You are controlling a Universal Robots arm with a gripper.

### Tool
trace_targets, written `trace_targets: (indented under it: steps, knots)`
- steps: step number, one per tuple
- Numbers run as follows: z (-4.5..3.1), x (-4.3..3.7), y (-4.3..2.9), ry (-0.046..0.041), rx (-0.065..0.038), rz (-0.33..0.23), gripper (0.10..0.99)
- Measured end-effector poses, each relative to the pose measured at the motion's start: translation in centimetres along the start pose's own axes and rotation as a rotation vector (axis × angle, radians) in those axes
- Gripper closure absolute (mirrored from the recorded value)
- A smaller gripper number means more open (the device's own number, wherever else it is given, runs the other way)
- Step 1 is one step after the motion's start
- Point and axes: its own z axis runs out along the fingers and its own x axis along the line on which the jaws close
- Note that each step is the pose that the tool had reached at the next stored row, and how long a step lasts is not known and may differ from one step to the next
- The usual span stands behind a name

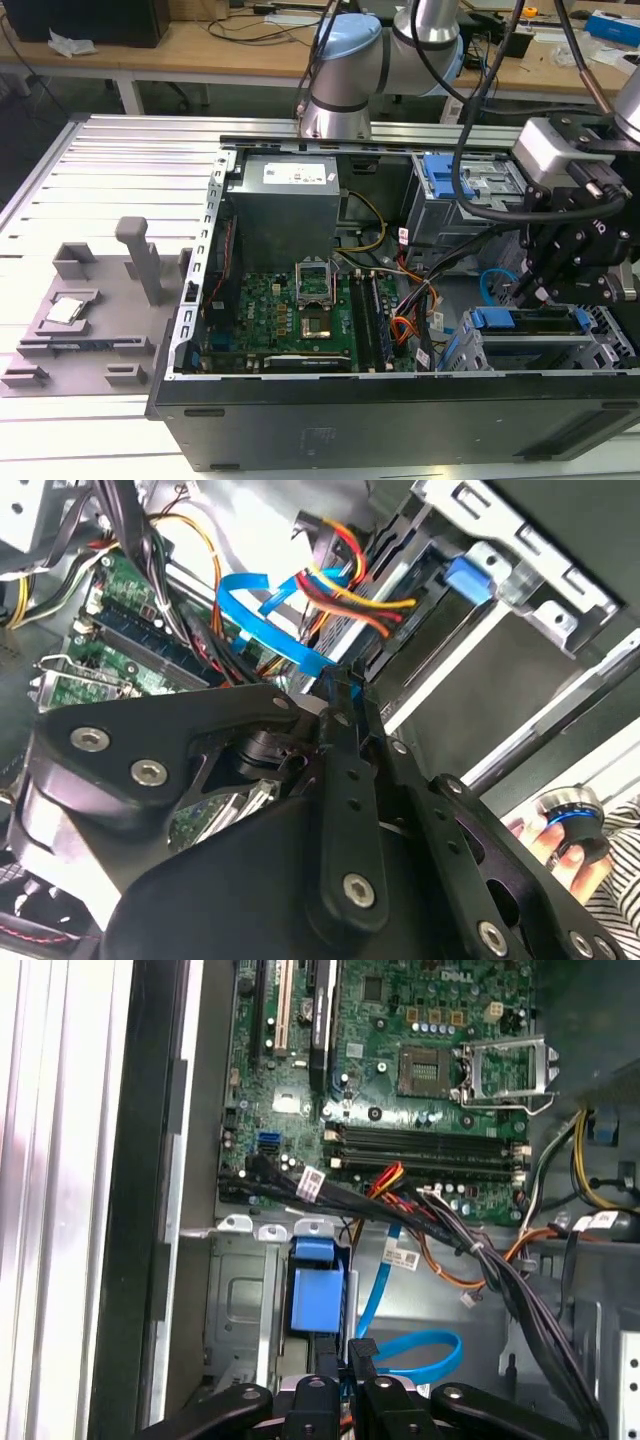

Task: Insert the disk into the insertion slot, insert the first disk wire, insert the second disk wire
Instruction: 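Insert the second disk wire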

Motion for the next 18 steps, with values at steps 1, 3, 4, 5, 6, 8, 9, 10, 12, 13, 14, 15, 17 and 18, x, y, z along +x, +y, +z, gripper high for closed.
trace_targets:
  steps: [1, 3, 4, 5, 6, 8, 9, 10, 12, 13, 14, 15, 17, 18]
  knots:
    - [0.01, 0.03, -0.24, 0.0000, 0.000, 0.002, 0.925]
    - [0.03, 0.11, -0.54, -0.0003, -0.001, 0.003, 0.925]
    - [0.08, 0.25, -0.58, -0.0004, -0.001, 0.005, 0.925]
    - [0.13, 0.37, -0.60, -0.0005, -0.001, 0.006, 0.925]
    - [0.14, 0.43, -0.61, -0.0004, -0.001, 0.006, 0.925]
    - [0.25, 0.56, -0.66, -0.0007, -0.001, 0.006, 0.925]
    - [0.28, 0.57, -0.69, -0.0005, -0.001, 0.006, 0.925]
    - [0.29, 0.57, -0.69, -0.0009, -0.001, 0.006, 0.925]
    - [0.33, 0.57, -0.70, -0.0084, -0.001, 0.006, 0.925]
    - [0.32, 0.57, -0.70, -0.0150, -0.001, 0.005, 0.925]
    - [0.32, 0.57, -0.70, -0.0182, 0.000, 0.005, 0.925]
    - [0.34, 0.57, -0.70, -0.0191, 0.000, 0.005, 0.925]
    - [0.36, 0.71, -0.69, -0.0190, 0.000, 0.005, 0.925]
    - [0.39, 0.78, -0.69, -0.0193, 0.000, 0.005, 0.925]
